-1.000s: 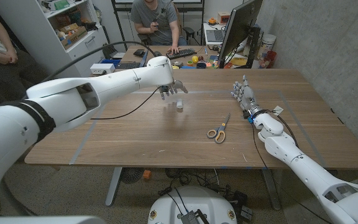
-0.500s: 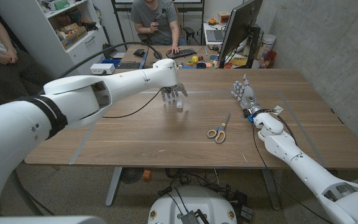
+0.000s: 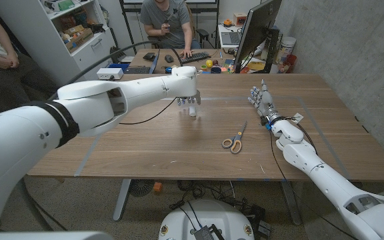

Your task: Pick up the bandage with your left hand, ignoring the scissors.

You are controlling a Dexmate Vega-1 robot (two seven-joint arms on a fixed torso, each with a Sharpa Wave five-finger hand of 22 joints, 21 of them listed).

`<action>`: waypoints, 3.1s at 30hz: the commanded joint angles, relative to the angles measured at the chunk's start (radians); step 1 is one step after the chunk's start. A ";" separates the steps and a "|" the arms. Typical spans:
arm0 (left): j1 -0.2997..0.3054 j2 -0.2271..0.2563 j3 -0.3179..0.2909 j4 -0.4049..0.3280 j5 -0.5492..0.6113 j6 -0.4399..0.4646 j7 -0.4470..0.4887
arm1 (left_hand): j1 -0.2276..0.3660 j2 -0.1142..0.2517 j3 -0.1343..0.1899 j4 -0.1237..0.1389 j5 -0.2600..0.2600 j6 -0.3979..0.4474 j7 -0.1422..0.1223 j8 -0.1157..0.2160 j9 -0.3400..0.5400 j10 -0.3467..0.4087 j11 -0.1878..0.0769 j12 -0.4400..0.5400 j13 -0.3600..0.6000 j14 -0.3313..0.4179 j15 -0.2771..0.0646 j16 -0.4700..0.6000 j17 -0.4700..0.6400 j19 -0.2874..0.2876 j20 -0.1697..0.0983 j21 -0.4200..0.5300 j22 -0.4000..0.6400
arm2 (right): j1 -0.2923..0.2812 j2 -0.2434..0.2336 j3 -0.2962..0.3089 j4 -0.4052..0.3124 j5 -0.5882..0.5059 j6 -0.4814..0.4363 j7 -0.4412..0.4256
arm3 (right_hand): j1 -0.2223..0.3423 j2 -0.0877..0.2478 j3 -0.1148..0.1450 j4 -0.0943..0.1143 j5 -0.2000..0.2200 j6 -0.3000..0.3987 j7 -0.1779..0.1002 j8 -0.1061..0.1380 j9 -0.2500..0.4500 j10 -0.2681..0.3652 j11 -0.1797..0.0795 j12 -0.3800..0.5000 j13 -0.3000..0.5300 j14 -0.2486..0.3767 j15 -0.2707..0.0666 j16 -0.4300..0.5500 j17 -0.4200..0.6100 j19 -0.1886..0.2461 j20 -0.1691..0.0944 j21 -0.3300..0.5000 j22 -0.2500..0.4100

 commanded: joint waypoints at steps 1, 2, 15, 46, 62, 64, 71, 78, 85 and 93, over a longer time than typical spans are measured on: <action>-0.002 0.012 0.008 -0.070 0.033 0.052 0.003 | -0.005 -0.033 -0.018 0.003 0.002 0.010 0.001 0.008 0.006 -0.003 0.008 0.008 0.009 -0.004 -0.109 -0.004 0.008 0.005 0.008 0.003 0.003 | -0.001 0.000 0.003 -0.001 0.000 0.004 -0.004 | 0.002 0.023 -0.006 0.005 0.007 -0.003 -0.004 -0.004 0.004 0.003 0.001 -0.006 0.005 -0.007 -0.008 0.001 0.002 0.006 0.007 -0.007 0.003; -0.002 0.015 0.008 -0.076 0.031 0.055 0.000 | -0.005 -0.036 -0.020 0.003 0.002 0.012 0.001 0.009 0.007 -0.004 0.008 0.008 0.009 -0.005 -0.110 -0.005 0.009 0.005 0.009 0.003 0.003 | -0.001 0.000 0.002 0.000 0.000 0.004 -0.003 | 0.002 0.023 -0.006 0.005 0.007 -0.003 -0.004 -0.004 0.004 0.003 0.000 -0.006 0.005 -0.007 -0.008 0.001 0.002 0.006 0.007 -0.007 0.003; -0.004 0.003 0.025 -0.032 -0.013 0.051 -0.047 | 0.016 -0.046 -0.026 0.008 0.009 -0.022 0.021 0.001 0.012 -0.033 0.021 0.001 0.022 -0.015 -0.097 -0.010 0.022 0.023 0.008 0.011 0.004 | -0.005 -0.006 -0.001 -0.013 -0.004 0.004 0.000 | 0.002 0.024 -0.006 0.005 0.007 -0.003 -0.004 -0.004 0.004 0.004 0.001 -0.006 0.005 -0.006 -0.009 0.001 0.002 0.007 0.007 -0.010 0.003; 0.054 -0.068 0.043 0.029 0.080 0.032 0.054 | 0.550 0.133 0.031 -0.012 -0.033 0.109 0.019 0.200 0.178 0.121 -0.010 0.182 0.221 0.169 -0.158 0.156 0.272 0.121 -0.077 0.169 0.103 | -0.014 -0.009 0.015 -0.026 0.008 -0.001 -0.020 | 0.002 0.024 -0.009 0.005 0.007 -0.004 -0.007 -0.005 0.004 0.002 -0.003 -0.007 0.005 -0.007 -0.011 0.000 0.002 0.010 0.016 -0.015 0.003; 0.148 0.060 -0.052 -0.234 0.113 0.113 0.252 | 0.909 0.144 -0.086 -0.005 -0.081 0.250 0.048 0.599 0.574 0.241 -0.004 0.474 0.495 0.424 -0.186 0.278 0.602 0.170 -0.185 0.574 0.320 | -0.011 -0.010 0.010 -0.023 -0.002 0.006 -0.018 | 0.002 0.024 -0.010 0.005 0.007 -0.004 -0.009 -0.006 0.004 0.001 -0.003 -0.008 0.006 -0.010 -0.014 -0.001 0.003 0.011 0.022 -0.018 0.003; 0.159 0.086 -0.074 -0.285 0.112 0.130 0.273 | 0.914 0.143 -0.087 -0.004 -0.082 0.259 0.048 0.599 0.568 0.245 -0.007 0.474 0.489 0.433 -0.186 0.274 0.602 0.164 -0.183 0.585 0.325 | -0.010 -0.011 0.008 -0.023 -0.005 0.006 -0.017 | 0.002 0.024 -0.010 0.005 0.007 -0.003 -0.009 -0.005 0.004 0.000 -0.003 -0.009 0.006 -0.009 -0.014 0.000 0.003 0.011 0.021 -0.018 0.003; 0.159 0.186 -0.152 -0.485 0.077 0.255 0.301 | 0.920 0.139 -0.091 -0.002 -0.084 0.256 0.046 0.602 0.574 0.247 -0.003 0.472 0.477 0.442 -0.185 0.264 0.605 0.155 -0.178 0.609 0.336 | -0.005 -0.013 -0.003 -0.015 -0.022 0.012 -0.011 | 0.002 0.023 -0.011 0.005 0.007 -0.003 -0.009 -0.005 0.004 0.000 -0.004 -0.009 0.006 -0.010 -0.015 0.000 0.003 0.011 0.020 -0.019 0.003; 0.087 0.283 -0.161 -0.653 0.072 0.372 0.231 | 0.920 0.136 -0.097 0.003 -0.086 0.266 0.048 0.602 0.566 0.254 -0.003 0.474 0.468 0.451 -0.184 0.254 0.609 0.143 -0.175 0.631 0.344 | 0.002 -0.013 -0.013 -0.007 -0.034 0.014 -0.005 | 0.002 0.023 -0.011 0.005 0.007 -0.004 -0.008 -0.006 0.004 -0.001 -0.004 -0.009 0.006 -0.010 -0.014 -0.001 0.002 0.011 0.020 -0.020 0.003; 0.204 0.248 -0.323 -0.696 0.794 0.372 -0.354 | 0.918 0.132 -0.103 0.006 -0.088 0.272 0.051 0.595 0.549 0.251 -0.008 0.474 0.462 0.455 -0.182 0.245 0.617 0.127 -0.170 0.648 0.347 | -0.001 -0.018 -0.026 -0.023 -0.041 0.011 0.013 | 0.002 0.024 -0.012 0.005 0.007 -0.005 -0.009 -0.006 0.004 -0.002 -0.004 -0.010 0.006 -0.011 -0.014 -0.001 0.002 0.012 0.019 -0.021 0.003; 0.181 0.211 -0.323 -0.660 1.175 0.372 -0.672 | 0.914 0.131 -0.108 0.011 -0.088 0.263 0.045 0.582 0.533 0.246 -0.006 0.475 0.458 0.456 -0.181 0.231 0.626 0.114 -0.171 0.667 0.346 | -0.011 -0.025 -0.024 -0.037 -0.040 0.004 0.009 | 0.002 0.024 -0.012 0.005 0.007 -0.006 -0.009 -0.006 0.004 -0.003 -0.004 -0.010 0.006 -0.012 -0.014 -0.001 0.002 0.011 0.020 -0.022 0.003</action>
